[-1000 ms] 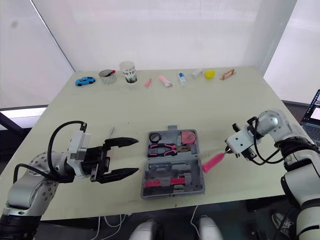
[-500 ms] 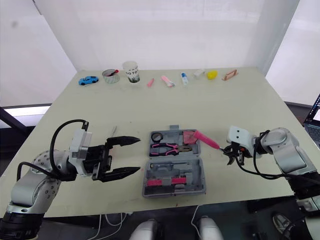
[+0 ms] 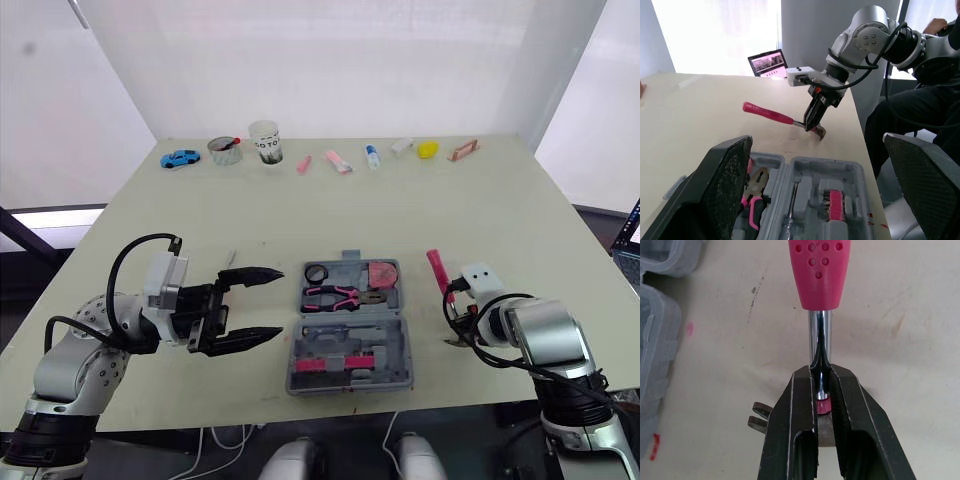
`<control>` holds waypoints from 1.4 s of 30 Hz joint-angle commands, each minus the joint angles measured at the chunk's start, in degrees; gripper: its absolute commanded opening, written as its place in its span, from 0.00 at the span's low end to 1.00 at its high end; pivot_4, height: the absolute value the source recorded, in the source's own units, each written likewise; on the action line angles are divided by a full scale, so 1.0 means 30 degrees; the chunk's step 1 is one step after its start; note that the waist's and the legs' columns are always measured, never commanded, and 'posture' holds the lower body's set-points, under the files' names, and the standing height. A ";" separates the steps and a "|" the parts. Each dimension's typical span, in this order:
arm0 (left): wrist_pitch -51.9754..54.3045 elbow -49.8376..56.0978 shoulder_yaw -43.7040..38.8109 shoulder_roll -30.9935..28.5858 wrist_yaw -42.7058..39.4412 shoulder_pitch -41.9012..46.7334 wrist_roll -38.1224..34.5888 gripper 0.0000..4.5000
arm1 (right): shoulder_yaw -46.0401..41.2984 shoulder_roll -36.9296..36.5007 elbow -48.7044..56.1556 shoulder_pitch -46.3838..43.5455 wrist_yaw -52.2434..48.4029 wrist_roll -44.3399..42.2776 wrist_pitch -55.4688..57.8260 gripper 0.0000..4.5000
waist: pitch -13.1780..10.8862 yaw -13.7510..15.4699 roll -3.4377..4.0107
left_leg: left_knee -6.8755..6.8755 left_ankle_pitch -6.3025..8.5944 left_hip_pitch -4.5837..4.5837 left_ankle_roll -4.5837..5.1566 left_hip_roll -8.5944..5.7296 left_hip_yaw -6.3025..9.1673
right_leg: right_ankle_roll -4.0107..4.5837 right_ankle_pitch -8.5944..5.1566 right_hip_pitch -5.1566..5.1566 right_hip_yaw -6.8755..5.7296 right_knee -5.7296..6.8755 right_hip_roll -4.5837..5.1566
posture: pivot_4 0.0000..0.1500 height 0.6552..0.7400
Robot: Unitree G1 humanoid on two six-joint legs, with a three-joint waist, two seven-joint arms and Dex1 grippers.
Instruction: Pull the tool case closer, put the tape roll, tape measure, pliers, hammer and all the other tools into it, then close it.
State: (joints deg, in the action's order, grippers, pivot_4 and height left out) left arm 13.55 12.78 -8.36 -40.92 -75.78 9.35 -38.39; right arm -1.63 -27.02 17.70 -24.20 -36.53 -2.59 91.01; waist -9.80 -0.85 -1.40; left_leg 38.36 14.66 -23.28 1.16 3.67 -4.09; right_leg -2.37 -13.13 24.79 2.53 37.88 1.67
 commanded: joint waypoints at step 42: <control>0.0109 -0.0388 0.0057 -0.0449 -0.2073 0.1020 -0.0474 1.00 | -0.1279 0.3690 -0.2812 0.7117 0.5022 -0.2479 -1.9228 0.92 | 0.0028 -0.0061 -0.0042 | 0.0022 -0.0001 -0.0140 0.0001 0.0000 0.0045 | -0.0008 0.0005 0.0112 -0.0036 0.0001 -0.0005 | 1.00 1.00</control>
State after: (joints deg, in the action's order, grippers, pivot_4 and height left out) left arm 13.91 11.06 -7.94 -41.33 -80.56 11.78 -38.46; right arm -4.55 -16.30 9.98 -3.23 -21.91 -9.66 35.94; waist -9.72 -1.04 -1.53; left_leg 38.42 14.66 -23.70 1.16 3.66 -3.95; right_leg -2.40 -13.12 25.12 2.42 37.88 1.66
